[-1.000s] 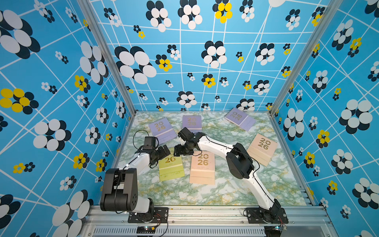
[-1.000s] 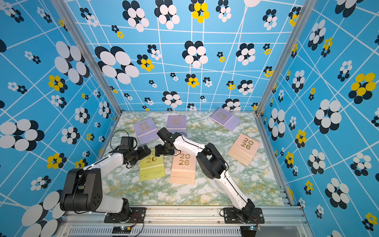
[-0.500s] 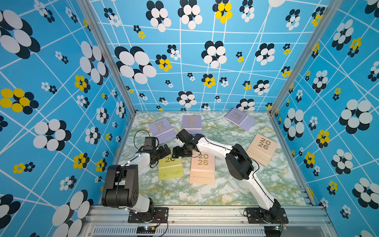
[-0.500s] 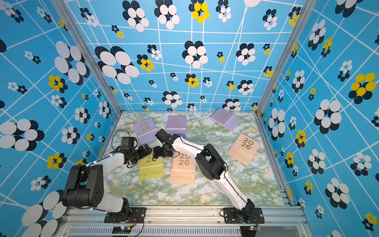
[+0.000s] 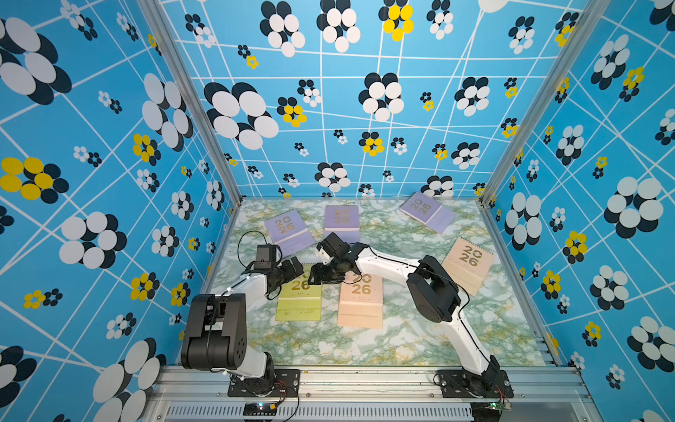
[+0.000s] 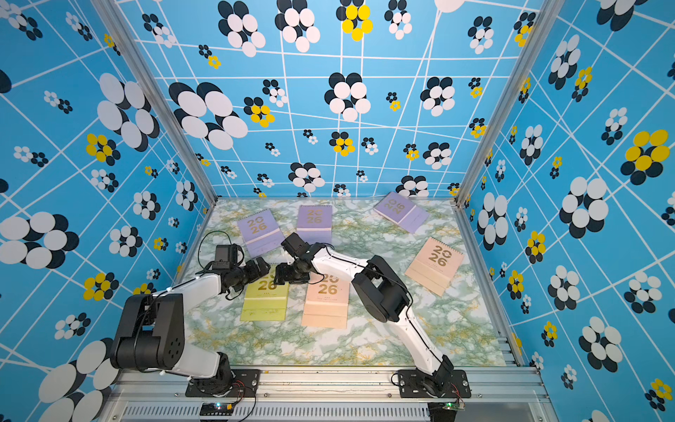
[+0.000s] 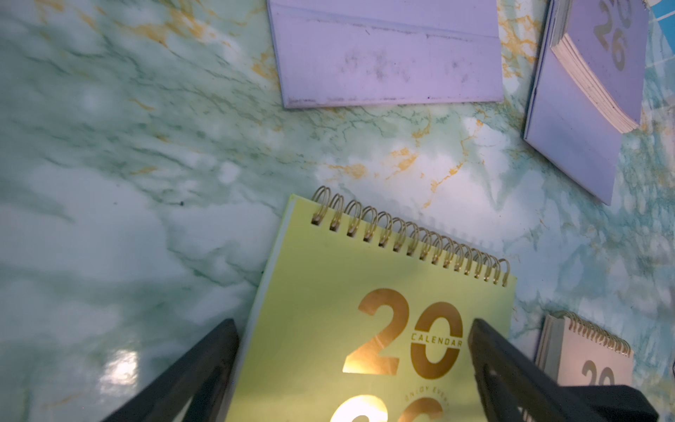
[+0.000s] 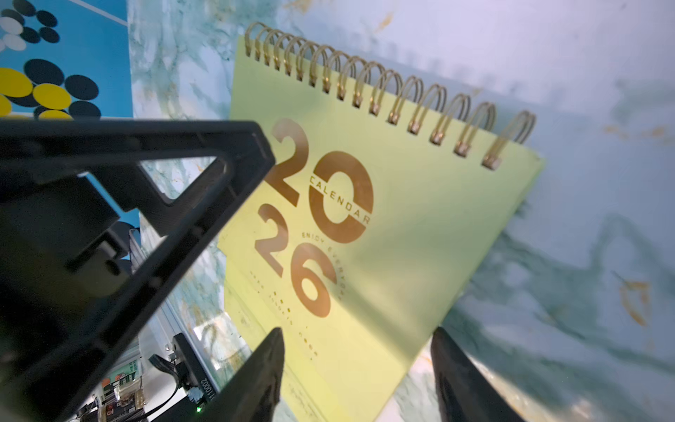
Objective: Stack the calendars
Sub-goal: Pick up the calendar at the center of the board.
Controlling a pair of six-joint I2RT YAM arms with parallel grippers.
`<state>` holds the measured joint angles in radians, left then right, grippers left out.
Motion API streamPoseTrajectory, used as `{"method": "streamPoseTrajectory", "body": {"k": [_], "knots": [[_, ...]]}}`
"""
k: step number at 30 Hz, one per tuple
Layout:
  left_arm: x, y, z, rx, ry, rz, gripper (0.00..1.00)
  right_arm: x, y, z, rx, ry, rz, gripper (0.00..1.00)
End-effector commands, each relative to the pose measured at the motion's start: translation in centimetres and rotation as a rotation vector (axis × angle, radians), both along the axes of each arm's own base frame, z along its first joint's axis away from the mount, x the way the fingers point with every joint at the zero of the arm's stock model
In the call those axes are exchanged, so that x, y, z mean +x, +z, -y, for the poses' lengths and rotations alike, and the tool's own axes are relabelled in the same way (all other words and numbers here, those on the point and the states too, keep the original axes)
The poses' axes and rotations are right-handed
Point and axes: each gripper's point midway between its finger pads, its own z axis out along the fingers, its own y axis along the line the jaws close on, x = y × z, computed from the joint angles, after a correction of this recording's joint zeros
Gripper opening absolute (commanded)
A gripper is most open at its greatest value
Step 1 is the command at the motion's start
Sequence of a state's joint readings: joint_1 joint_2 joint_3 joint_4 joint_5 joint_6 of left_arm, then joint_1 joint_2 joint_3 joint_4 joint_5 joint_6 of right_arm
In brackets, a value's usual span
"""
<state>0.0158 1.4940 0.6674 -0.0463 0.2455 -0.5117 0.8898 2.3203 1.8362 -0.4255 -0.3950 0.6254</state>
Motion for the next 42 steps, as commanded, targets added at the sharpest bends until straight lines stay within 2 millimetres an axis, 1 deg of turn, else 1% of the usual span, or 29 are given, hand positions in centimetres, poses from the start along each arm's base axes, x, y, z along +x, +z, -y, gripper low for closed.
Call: {"method": "streamPoseTrajectory", "body": {"k": [1,7,12,15,19,25,28,37,42], "knots": [[-1.7,-0.8,1.6,-0.072,-0.053,-0.047,1.0,-0.4,5.4,-2.5,0.165,0.038,0.068,0.63],[-1.6,-0.4,1.7,-0.074,-0.055,-0.031,1.0,-0.5,5.1,-2.5,0.167,0.031,0.061,0.62],[-1.2,0.4,2.0,-0.093,-0.069,0.007,1.0,-0.4,5.6,-2.4,0.182,0.02,0.071,0.59],[-1.2,0.5,2.2,-0.099,-0.077,0.013,1.0,-0.3,6.1,-2.4,0.191,0.017,0.079,0.59],[-1.2,0.7,2.4,-0.109,-0.083,0.025,1.0,-0.3,6.1,-2.4,0.192,0.014,0.08,0.58],[-1.1,1.2,2.7,-0.125,-0.095,0.052,1.0,-0.2,5.7,-2.3,0.187,0.002,0.074,0.53],[-1.1,1.7,2.8,-0.13,-0.103,0.075,1.0,-0.1,5.7,-2.2,0.188,-0.004,0.075,0.49],[-1.0,3.4,3.7,-0.186,-0.133,0.174,1.0,0.4,5.7,-1.7,0.193,-0.029,0.069,0.42],[-1.1,3.9,3.9,-0.199,-0.141,0.211,1.0,0.6,6.0,-1.6,0.2,-0.036,0.073,0.37]]}}
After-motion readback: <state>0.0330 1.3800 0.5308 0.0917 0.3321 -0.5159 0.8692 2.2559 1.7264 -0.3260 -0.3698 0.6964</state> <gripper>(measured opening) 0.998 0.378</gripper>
